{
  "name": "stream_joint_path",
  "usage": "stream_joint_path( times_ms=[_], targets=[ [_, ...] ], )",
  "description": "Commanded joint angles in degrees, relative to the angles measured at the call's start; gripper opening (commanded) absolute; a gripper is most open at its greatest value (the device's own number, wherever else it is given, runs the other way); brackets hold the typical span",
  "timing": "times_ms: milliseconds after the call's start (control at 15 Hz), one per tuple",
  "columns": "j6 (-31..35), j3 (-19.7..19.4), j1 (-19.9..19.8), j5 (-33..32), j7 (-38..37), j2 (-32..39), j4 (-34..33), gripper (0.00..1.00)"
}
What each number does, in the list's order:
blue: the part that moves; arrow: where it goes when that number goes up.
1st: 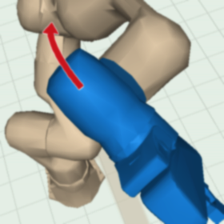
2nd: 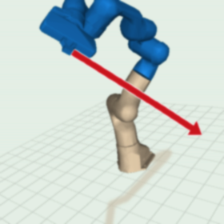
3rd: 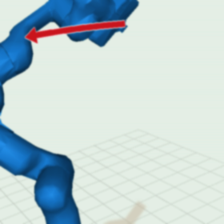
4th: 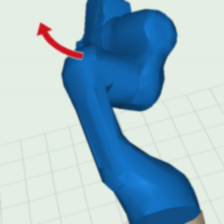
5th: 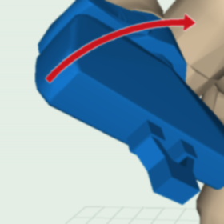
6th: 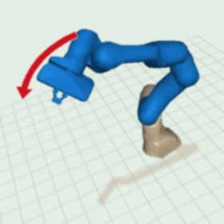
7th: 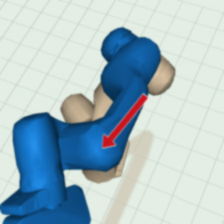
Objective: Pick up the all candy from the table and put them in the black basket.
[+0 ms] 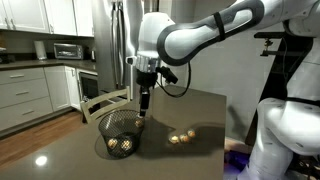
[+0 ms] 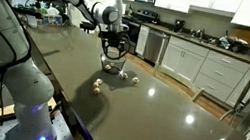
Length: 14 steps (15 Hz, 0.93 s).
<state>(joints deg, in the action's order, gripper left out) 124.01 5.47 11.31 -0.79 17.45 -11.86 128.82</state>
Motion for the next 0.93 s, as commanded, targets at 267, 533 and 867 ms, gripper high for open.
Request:
stream_joint_path(
  times_ms=[267,533,867],
  targets=[
    [-0.01,-2.48,-4.74,-1.79,-0.79,0.03,1.21,1.00],
    [0.37,-3.57,-6.05,-1.58,-0.72,1.21,1.31,1.00],
    [-0.11,-3.98,-6.54,-1.30,-0.54,6.80,-0.84,1.00]
  ],
)
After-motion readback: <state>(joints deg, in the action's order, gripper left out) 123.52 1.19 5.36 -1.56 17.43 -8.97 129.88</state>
